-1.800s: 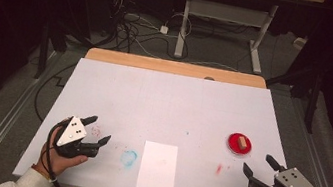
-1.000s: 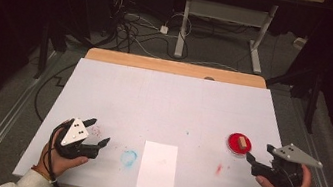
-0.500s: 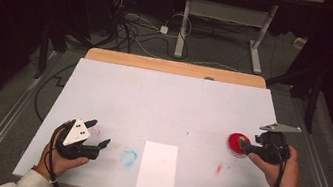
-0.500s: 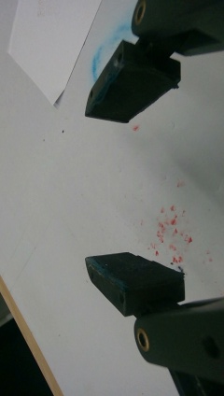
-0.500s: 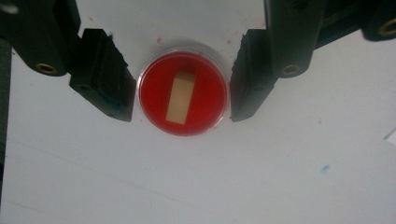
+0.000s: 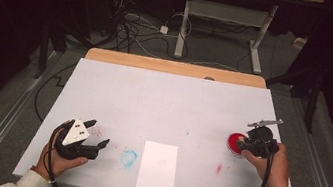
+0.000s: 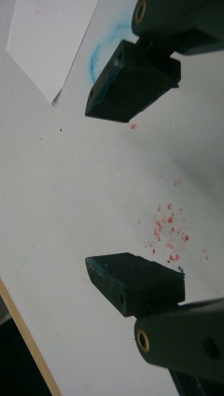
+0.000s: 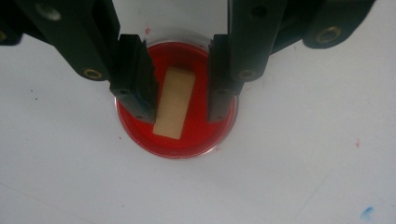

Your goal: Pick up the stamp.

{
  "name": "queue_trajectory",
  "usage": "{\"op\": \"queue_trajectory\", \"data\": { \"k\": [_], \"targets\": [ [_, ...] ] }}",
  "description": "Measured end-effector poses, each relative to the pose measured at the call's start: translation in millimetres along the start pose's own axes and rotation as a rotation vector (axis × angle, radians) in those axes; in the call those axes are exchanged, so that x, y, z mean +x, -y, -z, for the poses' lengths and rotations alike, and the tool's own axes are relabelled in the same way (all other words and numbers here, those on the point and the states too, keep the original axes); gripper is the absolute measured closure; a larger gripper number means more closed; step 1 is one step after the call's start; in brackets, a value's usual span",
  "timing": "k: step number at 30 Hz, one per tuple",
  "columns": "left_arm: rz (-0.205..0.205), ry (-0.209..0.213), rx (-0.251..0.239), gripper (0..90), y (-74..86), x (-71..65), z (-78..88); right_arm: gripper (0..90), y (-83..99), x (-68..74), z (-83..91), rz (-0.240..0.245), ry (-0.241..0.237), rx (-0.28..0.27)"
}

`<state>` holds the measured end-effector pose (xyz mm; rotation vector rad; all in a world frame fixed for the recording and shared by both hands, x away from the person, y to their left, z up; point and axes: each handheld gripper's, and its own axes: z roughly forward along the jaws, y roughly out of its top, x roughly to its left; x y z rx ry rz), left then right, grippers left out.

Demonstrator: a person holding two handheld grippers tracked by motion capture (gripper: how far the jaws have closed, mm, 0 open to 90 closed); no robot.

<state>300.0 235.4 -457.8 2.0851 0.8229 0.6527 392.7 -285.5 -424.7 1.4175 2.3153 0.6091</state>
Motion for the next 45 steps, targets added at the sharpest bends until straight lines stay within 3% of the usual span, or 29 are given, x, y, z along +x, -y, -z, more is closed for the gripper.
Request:
{"op": "queue_trajectory", "data": {
  "k": [10,34,38,45],
  "targets": [
    [-0.002,0.006,0.011,23.0,0.0,-0.6,-2.0,75.8,1.5,0.2,-3.7,0.011,0.032,0.0],
    [-0.012,0.02,0.016,23.1,-1.5,-0.9,-2.8,76.2,1.1,-3.1,-9.4,0.04,0.02,-0.004],
    [-0.012,0.017,0.013,23.1,-1.6,-0.8,-2.2,76.2,1.8,-5.1,-4.5,0.034,0.008,-0.025],
    [-0.011,0.019,0.016,23.1,-1.4,-0.8,-1.7,76.2,-0.5,-3.8,20.8,0.05,-0.019,-0.089]
  ]
}}
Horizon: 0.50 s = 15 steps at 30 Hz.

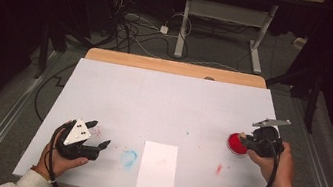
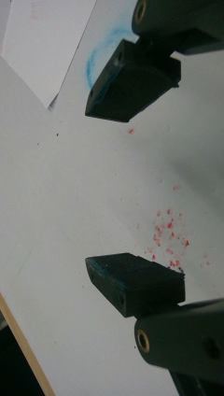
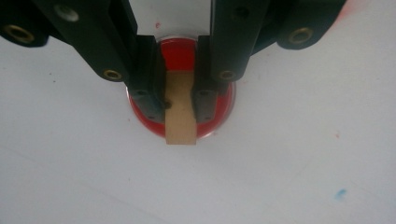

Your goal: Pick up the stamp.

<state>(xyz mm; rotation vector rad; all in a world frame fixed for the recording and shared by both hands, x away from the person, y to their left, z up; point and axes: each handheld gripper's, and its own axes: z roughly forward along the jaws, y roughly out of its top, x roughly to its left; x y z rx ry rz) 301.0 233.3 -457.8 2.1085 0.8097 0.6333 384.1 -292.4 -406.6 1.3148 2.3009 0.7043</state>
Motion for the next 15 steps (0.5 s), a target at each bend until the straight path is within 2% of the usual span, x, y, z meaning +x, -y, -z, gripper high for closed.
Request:
{"op": "queue_trajectory", "data": {
  "k": [8,15],
  "targets": [
    [-0.003,0.002,0.002,23.1,0.1,-0.1,-0.6,76.2,-3.7,-1.3,24.1,0.006,-0.003,-0.068],
    [-0.002,0.002,-0.001,23.1,-0.1,-0.3,-0.5,76.2,-4.9,-2.3,32.1,0.015,0.004,-0.083]
  ]
}}
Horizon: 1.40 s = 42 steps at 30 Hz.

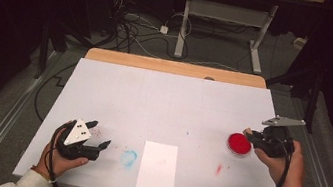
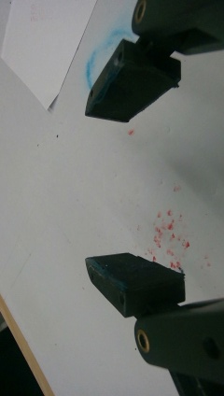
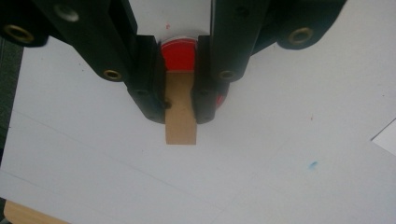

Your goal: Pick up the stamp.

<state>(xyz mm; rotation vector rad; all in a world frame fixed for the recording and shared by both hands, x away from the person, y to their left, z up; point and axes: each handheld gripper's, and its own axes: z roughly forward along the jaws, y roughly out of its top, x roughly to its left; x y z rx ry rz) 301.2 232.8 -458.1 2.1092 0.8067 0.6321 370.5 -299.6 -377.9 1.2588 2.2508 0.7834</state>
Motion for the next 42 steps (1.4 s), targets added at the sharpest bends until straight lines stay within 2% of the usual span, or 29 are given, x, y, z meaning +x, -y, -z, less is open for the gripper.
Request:
{"op": "queue_trajectory", "data": {
  "k": [3,16,21,32,37,42],
  "targets": [
    [0.0,0.001,0.003,23.1,0.2,0.0,-0.4,76.2,-0.8,-0.5,4.0,0.0,-0.001,-0.009],
    [-0.002,-0.003,0.011,23.1,0.8,0.3,-0.6,76.2,-7.4,3.1,0.5,0.017,-0.004,-0.01],
    [-0.005,-0.001,0.01,23.1,0.0,0.0,-1.3,76.2,-3.7,5.3,-19.9,0.036,0.006,0.061],
    [-0.008,-0.004,0.016,23.0,0.4,-0.7,-1.2,76.3,8.2,4.7,-57.8,0.024,-0.017,0.204],
    [0.003,-0.01,0.012,22.8,0.7,-0.1,-1.5,76.3,9.6,3.1,-60.7,0.006,-0.022,0.21],
    [-0.001,-0.005,0.015,22.8,0.4,-0.9,-1.9,76.3,10.4,4.4,-62.1,0.015,-0.015,0.216]
  ]
}}
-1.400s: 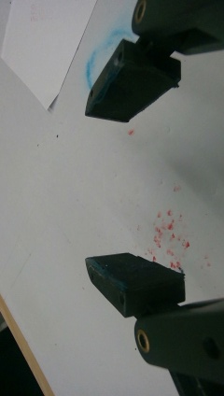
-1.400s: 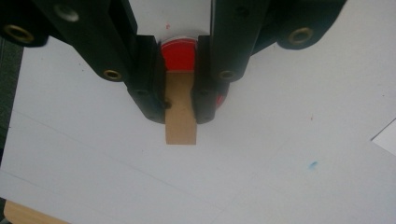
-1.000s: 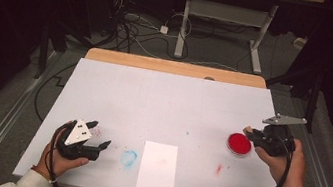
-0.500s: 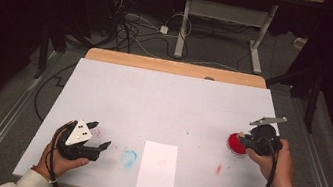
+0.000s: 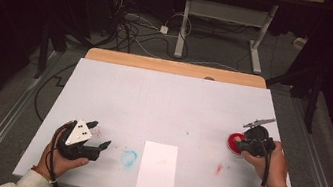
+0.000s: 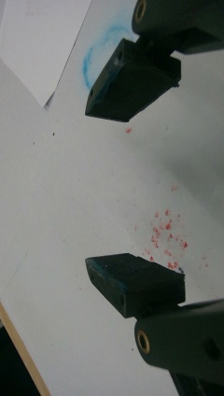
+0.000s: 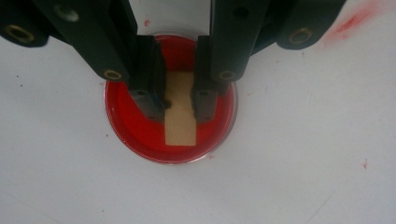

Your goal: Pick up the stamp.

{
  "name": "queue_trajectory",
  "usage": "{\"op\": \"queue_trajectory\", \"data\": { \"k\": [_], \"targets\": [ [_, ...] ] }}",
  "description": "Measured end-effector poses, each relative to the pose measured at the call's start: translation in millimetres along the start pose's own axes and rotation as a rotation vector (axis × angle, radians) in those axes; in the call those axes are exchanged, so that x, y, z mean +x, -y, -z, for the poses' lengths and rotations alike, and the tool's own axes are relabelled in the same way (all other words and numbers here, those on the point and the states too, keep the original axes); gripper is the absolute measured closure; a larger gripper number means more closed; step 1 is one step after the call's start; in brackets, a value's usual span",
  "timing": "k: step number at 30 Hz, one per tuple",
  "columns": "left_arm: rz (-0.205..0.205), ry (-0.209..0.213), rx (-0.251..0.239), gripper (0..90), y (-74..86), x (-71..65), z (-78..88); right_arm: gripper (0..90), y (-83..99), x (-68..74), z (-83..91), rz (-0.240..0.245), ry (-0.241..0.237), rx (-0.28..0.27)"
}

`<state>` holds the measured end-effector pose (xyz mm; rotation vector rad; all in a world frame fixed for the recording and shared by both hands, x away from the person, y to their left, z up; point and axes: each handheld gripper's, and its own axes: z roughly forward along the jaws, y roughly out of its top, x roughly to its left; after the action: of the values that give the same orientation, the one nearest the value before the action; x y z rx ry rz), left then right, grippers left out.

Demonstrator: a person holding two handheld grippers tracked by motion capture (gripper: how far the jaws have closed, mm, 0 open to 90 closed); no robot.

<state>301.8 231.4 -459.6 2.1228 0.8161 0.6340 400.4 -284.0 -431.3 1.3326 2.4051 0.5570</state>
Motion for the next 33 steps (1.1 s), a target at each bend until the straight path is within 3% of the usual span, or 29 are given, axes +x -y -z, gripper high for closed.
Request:
{"op": "queue_trajectory", "data": {
  "k": [4,13,33],
  "targets": [
    [-0.001,0.0,0.002,22.8,-0.2,-0.4,-1.3,76.4,1.5,-3.6,-0.8,-0.025,-0.022,-0.01],
    [0.006,0.007,-0.006,22.8,0.1,2.3,-2.4,76.4,1.7,-4.3,-1.3,-0.019,-0.029,-0.009],
    [-0.004,0.023,-0.004,22.9,-0.1,2.5,-5.6,76.4,2.8,-1.7,-1.4,-0.012,-0.013,-0.016]
  ]
}}
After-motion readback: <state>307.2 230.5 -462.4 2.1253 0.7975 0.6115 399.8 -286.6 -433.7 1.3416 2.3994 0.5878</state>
